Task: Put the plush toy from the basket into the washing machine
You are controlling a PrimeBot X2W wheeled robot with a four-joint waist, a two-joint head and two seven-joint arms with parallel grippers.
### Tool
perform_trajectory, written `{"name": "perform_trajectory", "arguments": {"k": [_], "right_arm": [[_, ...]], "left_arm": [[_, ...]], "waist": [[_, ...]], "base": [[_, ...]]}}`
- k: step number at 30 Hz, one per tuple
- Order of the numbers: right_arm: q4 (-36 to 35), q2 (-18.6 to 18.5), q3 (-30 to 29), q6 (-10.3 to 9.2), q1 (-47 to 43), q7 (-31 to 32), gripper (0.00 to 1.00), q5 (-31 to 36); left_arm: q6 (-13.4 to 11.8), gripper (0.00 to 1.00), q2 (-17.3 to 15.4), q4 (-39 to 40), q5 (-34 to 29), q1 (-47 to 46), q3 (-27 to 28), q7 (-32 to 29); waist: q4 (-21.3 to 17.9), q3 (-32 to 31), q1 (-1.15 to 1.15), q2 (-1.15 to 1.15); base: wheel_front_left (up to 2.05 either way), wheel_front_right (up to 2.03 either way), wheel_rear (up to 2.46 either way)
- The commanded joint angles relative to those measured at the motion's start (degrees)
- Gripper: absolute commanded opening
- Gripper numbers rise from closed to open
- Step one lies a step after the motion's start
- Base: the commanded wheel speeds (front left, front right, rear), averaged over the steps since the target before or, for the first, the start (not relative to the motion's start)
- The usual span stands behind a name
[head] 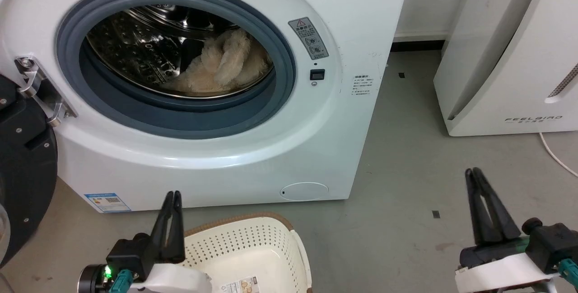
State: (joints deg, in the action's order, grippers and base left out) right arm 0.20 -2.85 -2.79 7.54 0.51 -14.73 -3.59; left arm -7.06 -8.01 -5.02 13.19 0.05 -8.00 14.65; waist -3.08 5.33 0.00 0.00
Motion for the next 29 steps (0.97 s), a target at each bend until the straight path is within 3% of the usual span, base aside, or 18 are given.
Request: {"name": "perform_trajectory", "arguments": {"k": [1, 29], "right_arm": [[0.0, 0.0, 0.0, 0.0, 0.0, 0.0, 0.0, 0.0], [0.0, 0.0, 0.6, -0.01, -0.1, 3.3, 0.0, 0.8]], "left_arm": [[0.0, 0.0, 0.0, 0.0, 0.0, 0.0, 0.0, 0.0], [1.6, 0.0, 1.2, 1.1, -3.0, 0.0, 1.8, -3.3]], "waist": [[0.0, 0.0, 0.0, 0.0], [0.7, -1.2, 0.0, 0.0]], "base": [[0.0, 0.0, 0.0], [0.0, 0.0, 0.0]]}}
